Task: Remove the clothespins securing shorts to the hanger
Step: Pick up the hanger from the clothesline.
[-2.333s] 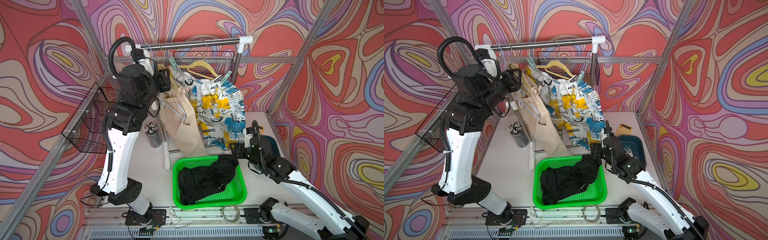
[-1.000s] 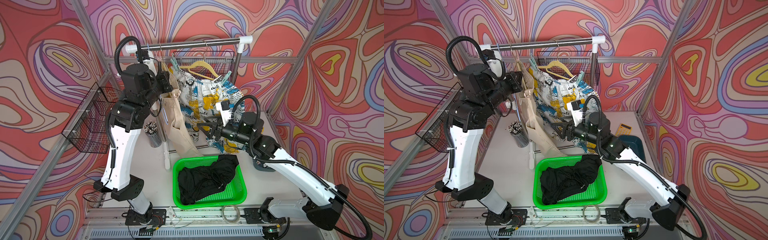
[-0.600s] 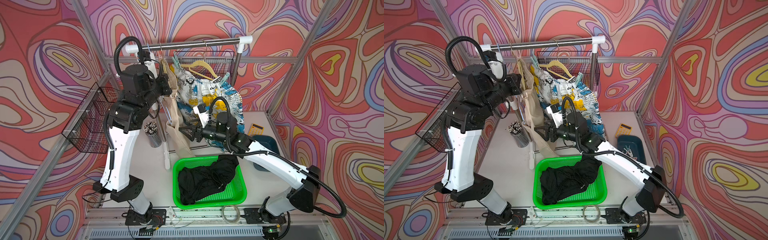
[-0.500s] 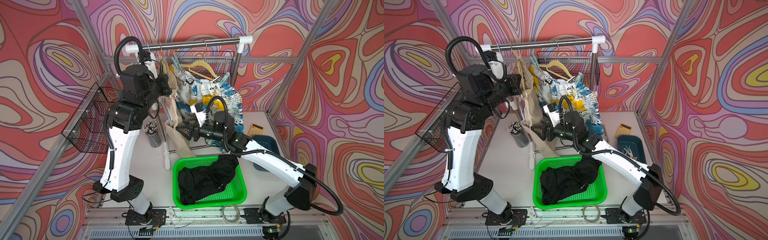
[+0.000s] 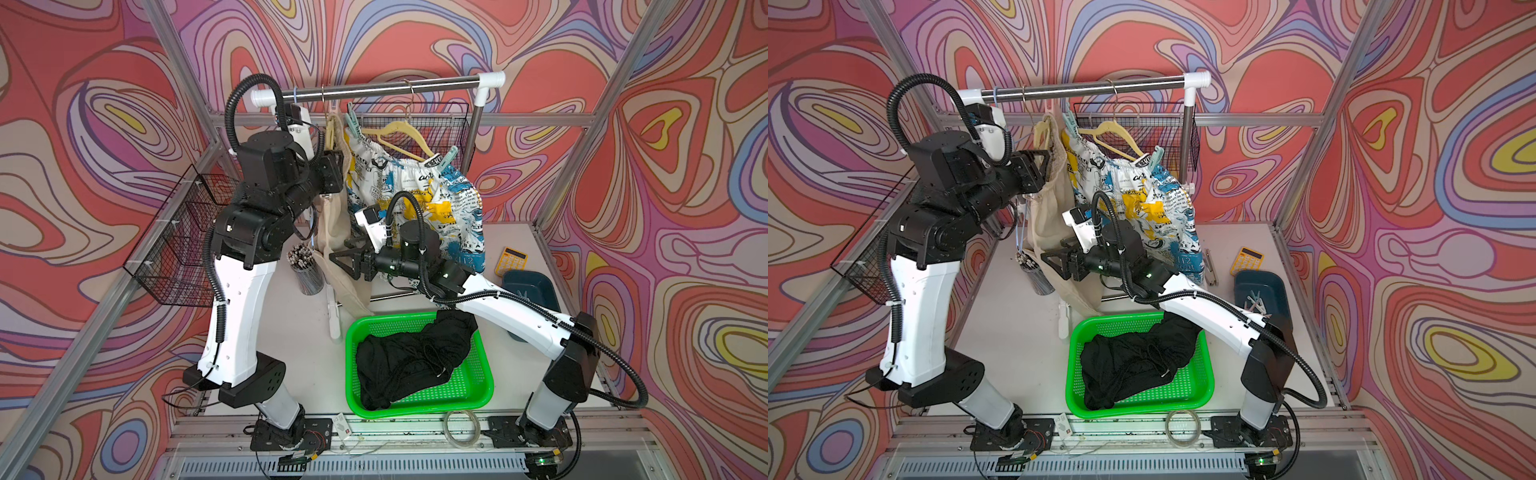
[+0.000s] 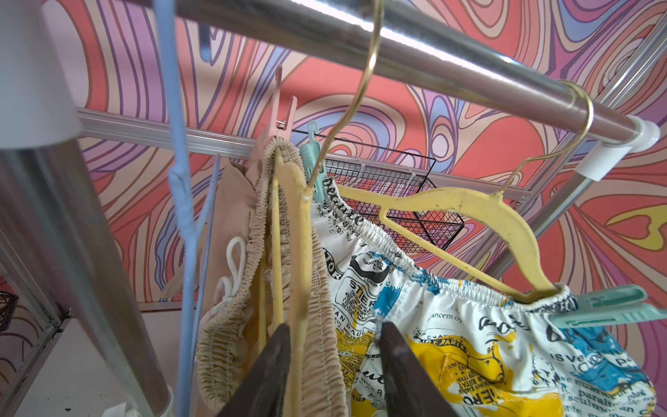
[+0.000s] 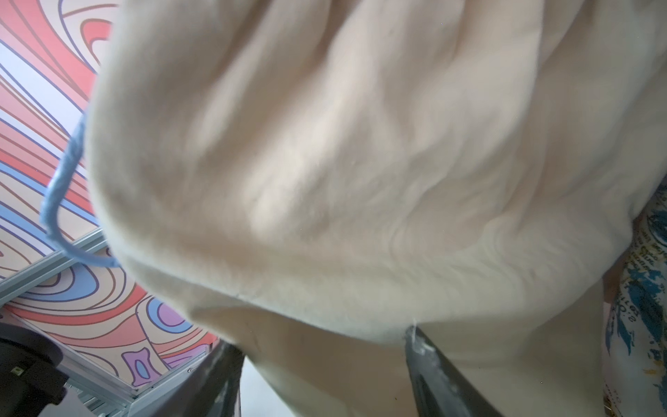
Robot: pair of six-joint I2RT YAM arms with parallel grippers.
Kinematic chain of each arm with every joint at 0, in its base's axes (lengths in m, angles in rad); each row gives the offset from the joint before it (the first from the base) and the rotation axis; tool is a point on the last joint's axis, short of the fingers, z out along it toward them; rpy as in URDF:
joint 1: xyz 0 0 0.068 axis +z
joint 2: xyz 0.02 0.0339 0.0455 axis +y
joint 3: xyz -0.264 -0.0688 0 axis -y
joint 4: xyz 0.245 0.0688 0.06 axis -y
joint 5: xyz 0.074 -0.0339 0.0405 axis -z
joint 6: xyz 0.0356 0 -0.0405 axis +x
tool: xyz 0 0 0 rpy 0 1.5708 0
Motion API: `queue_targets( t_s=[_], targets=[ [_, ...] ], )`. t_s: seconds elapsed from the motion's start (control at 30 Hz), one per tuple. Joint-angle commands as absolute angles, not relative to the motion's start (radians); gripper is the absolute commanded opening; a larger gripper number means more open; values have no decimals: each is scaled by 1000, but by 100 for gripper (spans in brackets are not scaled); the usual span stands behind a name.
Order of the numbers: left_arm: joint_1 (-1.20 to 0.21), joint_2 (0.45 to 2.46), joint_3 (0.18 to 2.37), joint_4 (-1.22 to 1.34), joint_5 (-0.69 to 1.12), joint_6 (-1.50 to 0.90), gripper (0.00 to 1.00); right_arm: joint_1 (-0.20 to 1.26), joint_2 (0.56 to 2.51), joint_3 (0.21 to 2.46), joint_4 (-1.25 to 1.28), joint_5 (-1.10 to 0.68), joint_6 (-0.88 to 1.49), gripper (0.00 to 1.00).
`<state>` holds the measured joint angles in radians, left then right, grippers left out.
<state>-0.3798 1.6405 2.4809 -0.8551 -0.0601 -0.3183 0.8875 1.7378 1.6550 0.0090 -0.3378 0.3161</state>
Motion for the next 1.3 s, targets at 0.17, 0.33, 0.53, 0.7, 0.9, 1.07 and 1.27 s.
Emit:
queue_targets(
  t_s=[0.17,0.33,0.53,0.7,0.9,1.07,1.27],
  targets=[
    [-377,1620,2428,-798,-100,-289,46,910,1766,1719,24,-342,320,73],
    [-376,1627,2401,-776,-101,-278,42,912,1796,1730,14,-336,319,73],
    [-377,1659,2402,-785,-138,-256,38,912,1802,1729,15,-341,323,73],
    [-377,1683,2401,-786,-192,-229,23,914,1806,1729,15,-348,329,73],
    [-376,1686,2387,-758,-200,-207,0,913,1798,1715,17,-344,330,73],
    [-377,1660,2367,-733,-172,-203,0,913,1778,1690,19,-325,323,73],
    [-377,1615,2368,-701,-107,-214,0,913,1698,1631,4,-288,298,73]
  ],
)
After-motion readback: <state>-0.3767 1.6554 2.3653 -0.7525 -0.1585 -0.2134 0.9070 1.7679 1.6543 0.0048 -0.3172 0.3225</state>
